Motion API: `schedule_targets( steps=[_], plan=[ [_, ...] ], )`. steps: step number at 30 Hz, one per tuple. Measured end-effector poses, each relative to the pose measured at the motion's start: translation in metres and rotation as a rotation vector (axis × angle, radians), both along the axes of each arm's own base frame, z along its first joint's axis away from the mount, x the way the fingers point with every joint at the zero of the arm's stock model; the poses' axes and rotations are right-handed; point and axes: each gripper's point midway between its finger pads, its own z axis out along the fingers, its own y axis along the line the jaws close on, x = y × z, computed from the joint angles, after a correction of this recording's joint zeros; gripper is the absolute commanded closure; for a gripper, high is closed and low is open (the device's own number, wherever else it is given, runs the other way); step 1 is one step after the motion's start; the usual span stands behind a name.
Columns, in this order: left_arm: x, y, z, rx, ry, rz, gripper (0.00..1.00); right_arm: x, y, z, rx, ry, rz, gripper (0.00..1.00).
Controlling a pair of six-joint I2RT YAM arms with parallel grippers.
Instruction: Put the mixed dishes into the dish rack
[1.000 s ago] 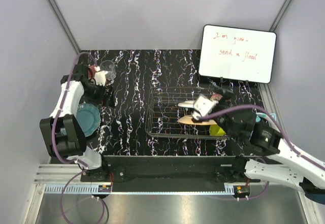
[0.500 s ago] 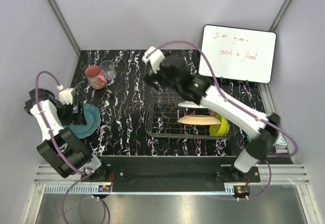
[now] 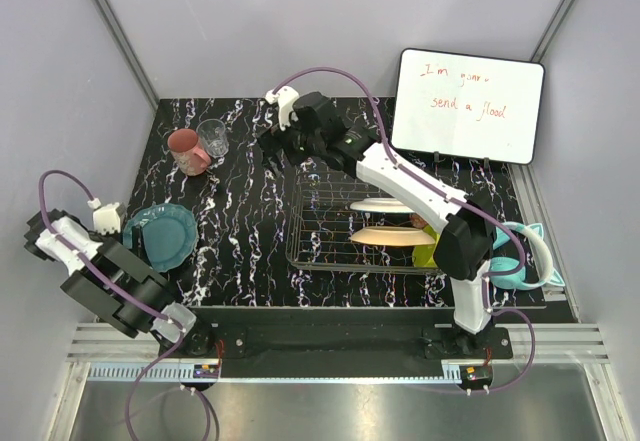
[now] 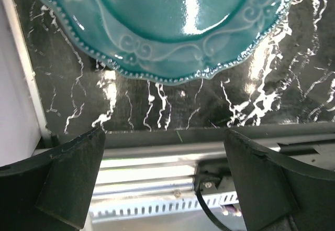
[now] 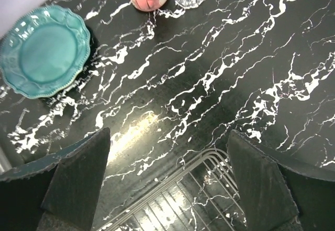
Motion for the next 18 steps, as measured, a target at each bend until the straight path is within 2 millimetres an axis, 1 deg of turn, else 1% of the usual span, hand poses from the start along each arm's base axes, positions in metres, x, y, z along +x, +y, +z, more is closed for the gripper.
schedule_targets(
  steps=[3, 6, 11, 15, 18],
  plan=[
    [0.000, 0.002, -0.011, 0.010, -0.006, 0.013, 0.01, 0.001, 0.000, 0.002, 0.027, 0.023, -0.001, 0.00],
    [0.003, 0.010, -0.021, 0.036, -0.024, 0.060, 0.01, 0.000, 0.002, 0.004, 0.056, 0.050, 0.004, 0.00],
    [0.019, 0.031, -0.032, 0.109, -0.088, 0.158, 0.01, -0.007, 0.009, 0.006, 0.108, 0.108, 0.030, 0.00],
    [0.032, 0.047, -0.032, 0.143, -0.140, 0.225, 0.01, -0.008, 0.012, 0.005, 0.132, 0.136, 0.036, 0.00],
    [0.044, 0.051, -0.041, 0.125, -0.150, 0.252, 0.01, -0.007, 0.014, 0.004, 0.147, 0.152, 0.037, 0.00]
  ],
)
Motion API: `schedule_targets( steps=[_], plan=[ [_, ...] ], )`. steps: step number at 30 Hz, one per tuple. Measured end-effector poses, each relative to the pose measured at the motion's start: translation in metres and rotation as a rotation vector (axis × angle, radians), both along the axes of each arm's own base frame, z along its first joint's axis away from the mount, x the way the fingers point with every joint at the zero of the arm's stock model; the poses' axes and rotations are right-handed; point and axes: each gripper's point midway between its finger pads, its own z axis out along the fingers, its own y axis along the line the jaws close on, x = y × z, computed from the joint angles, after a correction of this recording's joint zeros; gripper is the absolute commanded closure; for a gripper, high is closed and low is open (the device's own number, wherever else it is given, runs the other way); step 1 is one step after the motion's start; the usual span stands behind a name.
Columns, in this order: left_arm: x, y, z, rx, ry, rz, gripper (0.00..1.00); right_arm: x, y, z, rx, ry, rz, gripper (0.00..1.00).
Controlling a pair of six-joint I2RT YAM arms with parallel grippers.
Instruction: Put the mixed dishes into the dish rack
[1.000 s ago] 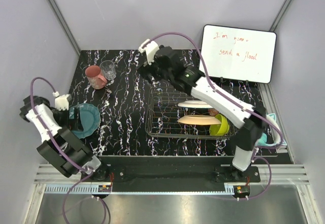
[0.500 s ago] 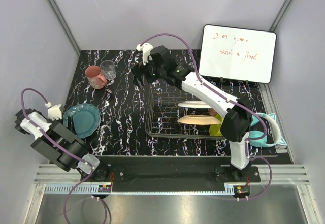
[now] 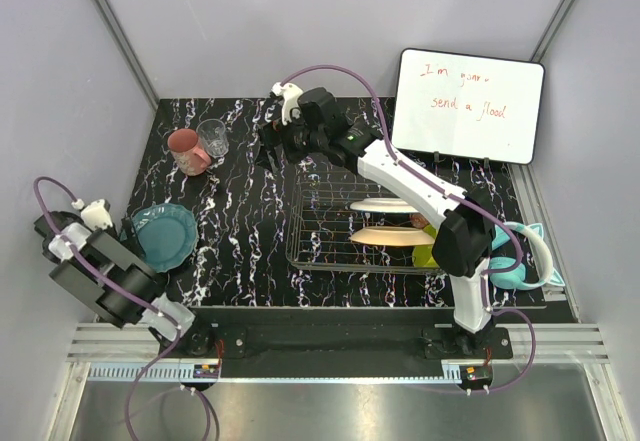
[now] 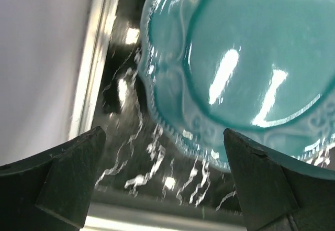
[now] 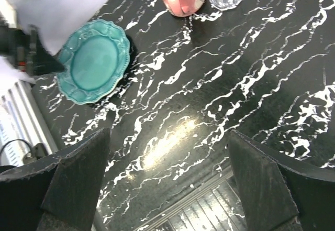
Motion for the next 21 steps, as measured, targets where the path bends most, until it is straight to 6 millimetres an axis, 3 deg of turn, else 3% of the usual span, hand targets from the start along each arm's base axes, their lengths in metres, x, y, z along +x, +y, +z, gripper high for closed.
schedule_targets(
  steps=[6, 19, 21],
  plan=[
    [0.026, -0.024, -0.023, -0.075, 0.030, -0.062, 0.01, 0.000, 0.004, 0.006, 0.037, 0.006, 0.008, 0.00],
    [0.064, -0.051, -0.026, -0.058, 0.043, -0.188, 0.01, 0.001, 0.003, 0.002, 0.052, 0.034, 0.011, 0.00],
    [0.073, -0.060, -0.026, -0.043, 0.045, -0.229, 0.01, 0.003, 0.004, 0.000, 0.064, 0.052, 0.015, 0.05]
  ],
)
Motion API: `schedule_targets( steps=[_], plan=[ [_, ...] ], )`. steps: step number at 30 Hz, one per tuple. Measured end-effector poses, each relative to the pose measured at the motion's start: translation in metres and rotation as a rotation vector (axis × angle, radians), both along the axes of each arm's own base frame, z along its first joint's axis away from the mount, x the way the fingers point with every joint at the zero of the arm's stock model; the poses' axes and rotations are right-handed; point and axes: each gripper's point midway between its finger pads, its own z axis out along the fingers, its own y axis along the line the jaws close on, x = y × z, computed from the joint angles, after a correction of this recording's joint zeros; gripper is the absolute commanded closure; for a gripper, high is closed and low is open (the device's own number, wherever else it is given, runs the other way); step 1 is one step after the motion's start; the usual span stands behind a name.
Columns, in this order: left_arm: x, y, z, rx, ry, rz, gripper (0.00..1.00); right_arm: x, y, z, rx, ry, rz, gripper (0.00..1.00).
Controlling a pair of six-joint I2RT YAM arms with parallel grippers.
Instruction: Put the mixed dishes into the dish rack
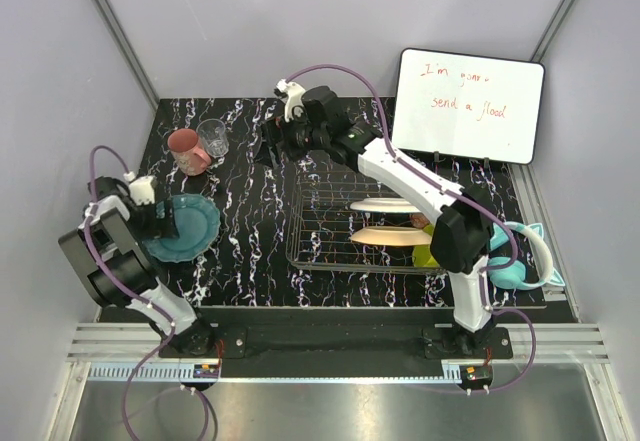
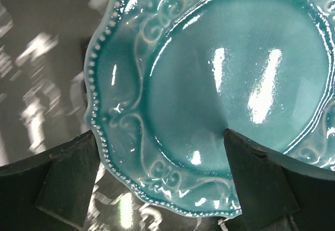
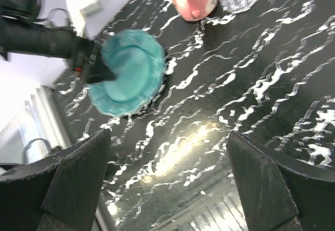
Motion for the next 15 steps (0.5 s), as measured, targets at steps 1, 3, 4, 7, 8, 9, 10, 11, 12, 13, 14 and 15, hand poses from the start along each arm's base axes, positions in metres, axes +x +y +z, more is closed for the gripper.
schedule_targets(
  steps=[1, 3, 4, 7, 8, 9, 10, 11, 12, 13, 14, 15],
  plan=[
    [0.006, -0.009, 0.000, 0.001, 0.000, -0.032, 0.01, 0.002, 0.001, -0.004, 0.013, 0.021, 0.005, 0.06],
    [0.014, -0.023, -0.001, 0.008, 0.003, -0.086, 0.01, 0.007, 0.004, -0.013, 0.034, 0.062, 0.015, 0.08],
    [0.018, -0.032, -0.001, 0.010, 0.004, -0.118, 0.01, 0.010, 0.006, -0.022, 0.044, 0.096, 0.022, 0.08],
    [0.026, -0.054, -0.001, 0.008, 0.006, -0.191, 0.01, 0.021, 0.009, -0.059, 0.056, 0.210, 0.034, 0.09],
    [0.027, -0.059, -0.001, 0.006, 0.010, -0.205, 0.01, 0.024, 0.009, -0.074, 0.052, 0.248, 0.034, 0.09],
    [0.027, -0.061, -0.001, 0.001, 0.016, -0.212, 0.01, 0.025, 0.009, -0.089, 0.044, 0.287, 0.033, 0.09],
    [0.028, -0.063, -0.001, -0.001, 0.021, -0.217, 0.01, 0.027, 0.008, -0.105, 0.035, 0.325, 0.028, 0.09],
    [0.028, -0.064, -0.001, -0.003, 0.027, -0.220, 0.01, 0.027, 0.009, -0.117, 0.029, 0.350, 0.031, 0.10],
    [0.029, -0.065, -0.001, -0.005, 0.031, -0.222, 0.01, 0.029, 0.011, -0.125, 0.031, 0.363, 0.030, 0.11],
    [0.031, -0.065, -0.001, -0.006, 0.034, -0.223, 0.01, 0.030, 0.012, -0.133, 0.031, 0.377, 0.030, 0.12],
    [0.032, -0.065, -0.001, -0.006, 0.037, -0.224, 0.01, 0.030, 0.014, -0.136, 0.035, 0.388, 0.034, 0.13],
    [0.033, -0.065, -0.001, -0.006, 0.040, -0.226, 0.01, 0.031, 0.016, -0.139, 0.042, 0.400, 0.038, 0.14]
  ],
)
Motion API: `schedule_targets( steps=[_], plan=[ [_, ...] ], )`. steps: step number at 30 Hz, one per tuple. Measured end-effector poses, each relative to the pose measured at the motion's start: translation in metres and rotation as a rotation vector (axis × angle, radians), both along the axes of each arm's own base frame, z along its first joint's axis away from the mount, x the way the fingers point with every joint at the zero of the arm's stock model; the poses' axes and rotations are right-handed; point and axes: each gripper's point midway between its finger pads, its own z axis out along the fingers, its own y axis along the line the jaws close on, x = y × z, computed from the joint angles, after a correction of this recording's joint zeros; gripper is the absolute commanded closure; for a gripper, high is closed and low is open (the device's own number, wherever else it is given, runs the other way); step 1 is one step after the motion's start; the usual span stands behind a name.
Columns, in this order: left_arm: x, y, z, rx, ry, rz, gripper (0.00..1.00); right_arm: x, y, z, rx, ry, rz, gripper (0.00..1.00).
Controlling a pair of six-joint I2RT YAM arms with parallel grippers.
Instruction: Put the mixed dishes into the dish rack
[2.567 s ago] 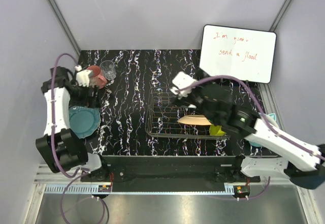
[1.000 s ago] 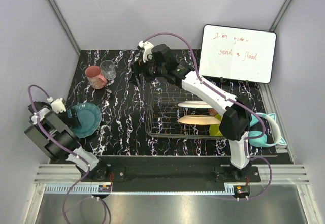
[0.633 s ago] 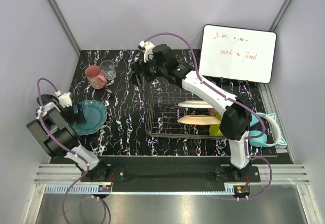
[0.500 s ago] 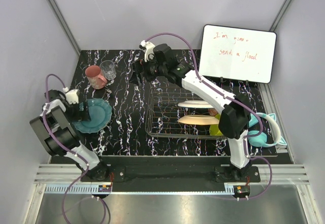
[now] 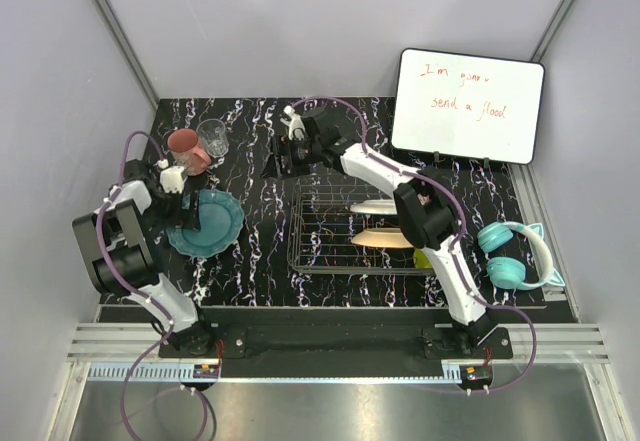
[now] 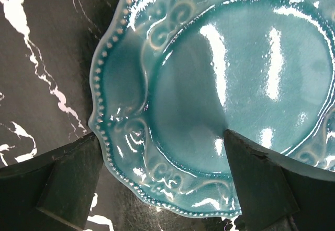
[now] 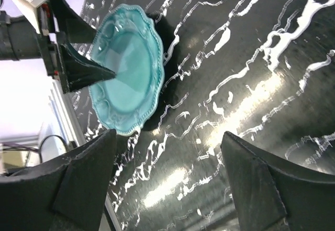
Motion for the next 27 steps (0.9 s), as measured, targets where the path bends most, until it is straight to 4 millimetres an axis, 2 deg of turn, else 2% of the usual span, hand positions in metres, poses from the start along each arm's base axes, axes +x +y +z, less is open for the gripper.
schedule_targets(
  steps=[5, 10, 19, 27],
  plan=[
    [0.009, -0.008, 0.000, 0.004, 0.007, -0.023, 0.01, 0.002, 0.013, -0.008, 0.051, 0.049, 0.016, 0.15],
    [0.021, -0.028, 0.001, -0.003, 0.008, -0.068, 0.01, 0.003, 0.021, -0.020, 0.072, 0.086, 0.017, 0.15],
    [0.049, -0.065, 0.003, -0.033, 0.006, -0.122, 0.01, -0.008, 0.026, -0.052, 0.044, 0.153, 0.033, 0.16],
    [0.075, -0.087, 0.005, -0.078, -0.006, -0.137, 0.01, -0.008, 0.029, -0.054, 0.058, 0.164, 0.040, 0.23]
  ],
)
